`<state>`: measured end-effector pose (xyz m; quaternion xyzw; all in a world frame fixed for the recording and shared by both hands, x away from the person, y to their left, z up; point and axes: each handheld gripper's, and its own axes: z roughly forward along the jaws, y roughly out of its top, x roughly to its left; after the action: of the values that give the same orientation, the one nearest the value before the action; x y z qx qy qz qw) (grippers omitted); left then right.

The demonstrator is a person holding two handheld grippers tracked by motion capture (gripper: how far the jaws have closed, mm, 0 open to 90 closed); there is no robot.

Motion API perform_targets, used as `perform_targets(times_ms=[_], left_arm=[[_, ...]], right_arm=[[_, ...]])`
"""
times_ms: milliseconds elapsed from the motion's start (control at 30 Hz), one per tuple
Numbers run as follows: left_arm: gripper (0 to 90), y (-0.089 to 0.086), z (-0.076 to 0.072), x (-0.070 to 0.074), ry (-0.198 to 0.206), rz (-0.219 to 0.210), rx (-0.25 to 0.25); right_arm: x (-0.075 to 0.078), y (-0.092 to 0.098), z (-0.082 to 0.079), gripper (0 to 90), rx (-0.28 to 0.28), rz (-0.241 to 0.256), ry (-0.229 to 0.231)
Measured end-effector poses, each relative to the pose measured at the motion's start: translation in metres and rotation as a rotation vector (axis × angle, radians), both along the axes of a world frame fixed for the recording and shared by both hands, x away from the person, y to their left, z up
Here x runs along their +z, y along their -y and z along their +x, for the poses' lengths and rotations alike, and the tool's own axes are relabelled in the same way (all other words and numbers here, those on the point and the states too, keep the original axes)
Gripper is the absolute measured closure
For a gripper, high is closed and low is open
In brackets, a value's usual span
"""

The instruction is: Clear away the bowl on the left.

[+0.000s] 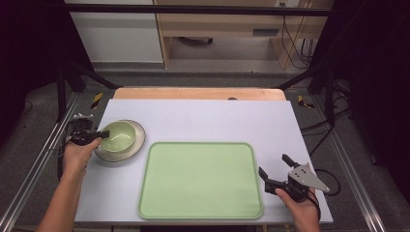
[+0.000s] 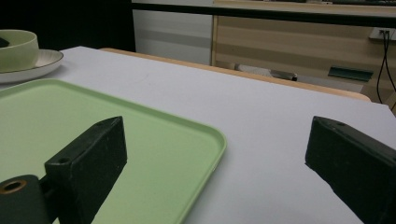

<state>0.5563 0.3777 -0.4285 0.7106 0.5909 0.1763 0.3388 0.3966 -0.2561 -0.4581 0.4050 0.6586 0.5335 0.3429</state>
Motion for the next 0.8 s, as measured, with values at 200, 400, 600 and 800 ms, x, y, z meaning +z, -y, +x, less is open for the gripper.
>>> perform_targets(times_ms=[200, 400, 600, 800], left_arm=[[83.2, -0.002, -0.005, 0.001, 0.015, -0.034, 0.02], [83.2, -0.004, -0.009, 0.006, 0.034, -0.103, 0.026], [83.2, 0.006, -0.011, 0.014, 0.051, -0.135, 0.008], [83.2, 0.02, -0.015, 0.023, 0.089, -0.139, -0.021]], right_arm=[[0.0, -0.001, 0.0, 5.6, 0.005, -0.005, 0.0], [0.0, -0.002, 0.0, 5.6, 0.006, -0.006, 0.003], [0.0, -0.002, 0.0, 5.6, 0.005, -0.002, 0.006], [0.0, -0.002, 0.0, 5.6, 0.003, -0.004, 0.003]])
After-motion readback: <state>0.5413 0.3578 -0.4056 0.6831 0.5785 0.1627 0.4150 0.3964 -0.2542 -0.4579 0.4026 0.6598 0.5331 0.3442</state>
